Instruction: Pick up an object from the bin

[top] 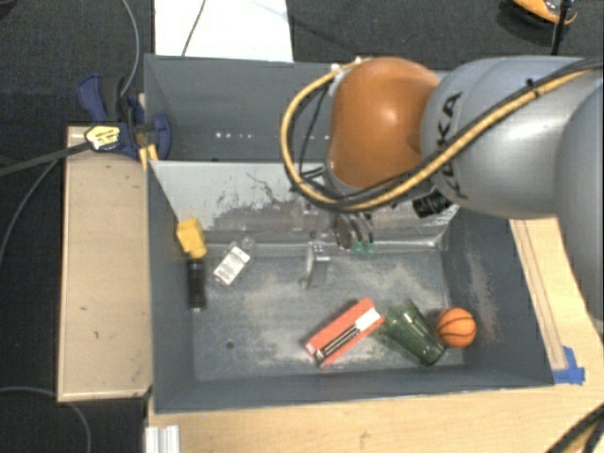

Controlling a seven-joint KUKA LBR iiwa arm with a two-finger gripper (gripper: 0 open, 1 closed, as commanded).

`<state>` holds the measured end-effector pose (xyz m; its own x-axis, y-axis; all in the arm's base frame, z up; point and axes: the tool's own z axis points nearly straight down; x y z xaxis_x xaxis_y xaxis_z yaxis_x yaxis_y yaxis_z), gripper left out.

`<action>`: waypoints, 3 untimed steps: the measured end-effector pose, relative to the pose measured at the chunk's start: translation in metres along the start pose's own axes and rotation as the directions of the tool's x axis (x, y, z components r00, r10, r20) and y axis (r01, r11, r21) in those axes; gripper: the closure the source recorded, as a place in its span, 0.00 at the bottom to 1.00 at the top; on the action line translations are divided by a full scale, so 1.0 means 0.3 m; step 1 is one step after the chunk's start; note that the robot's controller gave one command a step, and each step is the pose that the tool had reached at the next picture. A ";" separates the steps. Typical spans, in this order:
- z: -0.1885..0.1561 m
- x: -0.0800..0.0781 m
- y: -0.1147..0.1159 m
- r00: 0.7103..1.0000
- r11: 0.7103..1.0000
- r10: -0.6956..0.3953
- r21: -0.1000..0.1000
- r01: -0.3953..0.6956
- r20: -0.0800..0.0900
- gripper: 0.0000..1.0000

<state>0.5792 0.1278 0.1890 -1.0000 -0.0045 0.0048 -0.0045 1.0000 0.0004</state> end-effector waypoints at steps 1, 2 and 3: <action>-0.016 -0.005 -0.002 1.000 1.000 0.003 -0.001 -0.003 0.008 0.00; 0.048 0.028 -0.112 0.998 0.998 -0.066 -0.002 0.066 0.009 0.00; 0.175 0.074 -0.219 0.988 0.989 -0.151 0.002 0.151 0.012 0.00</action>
Offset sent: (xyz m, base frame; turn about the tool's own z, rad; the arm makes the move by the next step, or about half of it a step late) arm -0.0275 -0.1030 -0.0532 -0.1766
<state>0.5569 0.0621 0.1367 -0.9878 -0.1555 -0.0074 -0.1555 0.9878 -0.0011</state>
